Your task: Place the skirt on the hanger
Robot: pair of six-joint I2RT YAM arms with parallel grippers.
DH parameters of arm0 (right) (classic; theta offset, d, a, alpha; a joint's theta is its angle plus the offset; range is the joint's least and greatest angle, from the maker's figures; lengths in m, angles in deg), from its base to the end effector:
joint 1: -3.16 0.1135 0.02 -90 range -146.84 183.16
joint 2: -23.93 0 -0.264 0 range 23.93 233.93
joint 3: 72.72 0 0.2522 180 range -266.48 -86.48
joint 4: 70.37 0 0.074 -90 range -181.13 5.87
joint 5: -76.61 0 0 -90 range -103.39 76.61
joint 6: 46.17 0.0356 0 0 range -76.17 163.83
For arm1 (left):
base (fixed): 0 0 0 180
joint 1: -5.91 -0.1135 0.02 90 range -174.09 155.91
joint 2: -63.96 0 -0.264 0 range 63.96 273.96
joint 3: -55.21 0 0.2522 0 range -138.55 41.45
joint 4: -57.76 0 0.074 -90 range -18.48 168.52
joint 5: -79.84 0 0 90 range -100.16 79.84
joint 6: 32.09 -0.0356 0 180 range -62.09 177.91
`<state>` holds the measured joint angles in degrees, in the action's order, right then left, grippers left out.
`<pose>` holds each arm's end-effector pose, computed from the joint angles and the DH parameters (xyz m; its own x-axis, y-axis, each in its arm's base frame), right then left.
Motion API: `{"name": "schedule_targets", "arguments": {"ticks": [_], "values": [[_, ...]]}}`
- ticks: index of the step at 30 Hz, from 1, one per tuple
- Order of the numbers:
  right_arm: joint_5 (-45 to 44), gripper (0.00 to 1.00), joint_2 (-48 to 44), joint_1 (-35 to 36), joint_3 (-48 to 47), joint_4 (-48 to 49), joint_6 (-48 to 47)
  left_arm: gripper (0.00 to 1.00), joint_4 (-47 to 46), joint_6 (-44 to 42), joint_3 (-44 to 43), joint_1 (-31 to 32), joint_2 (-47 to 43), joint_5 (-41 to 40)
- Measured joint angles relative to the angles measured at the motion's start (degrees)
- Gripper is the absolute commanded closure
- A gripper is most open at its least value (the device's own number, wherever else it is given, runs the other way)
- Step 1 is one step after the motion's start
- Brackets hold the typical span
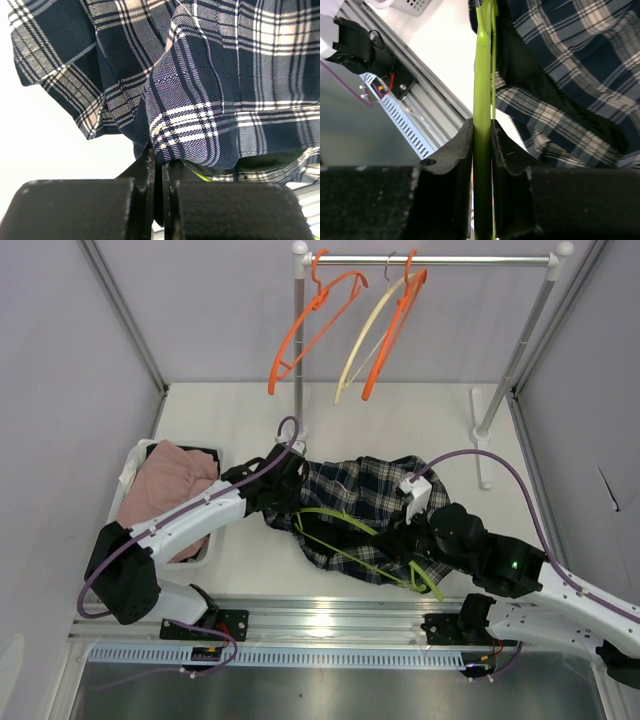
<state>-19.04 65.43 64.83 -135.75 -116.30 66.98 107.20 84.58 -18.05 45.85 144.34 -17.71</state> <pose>0.0774 0.1361 0.3358 -0.5079 -0.1177 -0.8533 -0.6892 0.6497 0.3206 0.2226 -0.1803 0.2513 -0.8325 0.1167 -0.5416 0.2319 0.9612 -0.1494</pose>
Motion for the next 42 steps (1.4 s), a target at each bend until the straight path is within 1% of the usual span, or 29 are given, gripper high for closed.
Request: {"name": "schedule_targets", "arguments": {"ticks": [10, 16, 22, 27, 32, 35, 37, 39, 42], "values": [[-10.40, 1.00, 0.44, 5.62, 0.07, 1.20, -2.21, 0.97, 4.85, -0.24, -2.03, 1.38, -4.68, -3.58], [-14.08, 1.00, 0.44, 7.54, -0.90, -0.20, -3.76, 0.98, 6.75, -0.24, -2.19, 2.40, -5.44, -4.55], [-17.88, 1.00, 1.57, 9.01, -2.10, -1.88, -5.14, 0.96, 8.85, -0.33, -3.78, 3.32, -5.44, -5.73], [-22.91, 1.00, 3.13, 12.41, -4.02, -2.78, -7.41, 0.91, 10.67, -0.85, -5.75, 3.67, -5.40, -7.10], [-27.85, 1.00, 5.60, 17.03, -4.50, -1.92, -11.06, 0.86, 12.46, -1.62, -7.08, 3.67, -4.48, -7.78], [-33.42, 1.00, 9.68, 21.57, -5.46, -1.60, -13.46, 0.86, 13.16, -1.86, -7.74, 3.65, -2.47, -7.89], [-37.33, 1.00, 12.96, 24.39, -6.47, -1.57, -14.78, 0.88, 13.35, -2.29, -7.82, 3.65, -1.16, -7.87], [-39.50, 1.00, 14.99, 25.83, -6.78, -1.64, -15.61, 0.88, 13.73, -2.73, -7.82, 3.65, -0.07, -7.93], [-40.24, 1.00, 14.84, 26.29, -6.78, -2.21, -16.57, 0.86, 13.51, -2.80, -7.89, 3.65, 0.44, -7.30]]}}
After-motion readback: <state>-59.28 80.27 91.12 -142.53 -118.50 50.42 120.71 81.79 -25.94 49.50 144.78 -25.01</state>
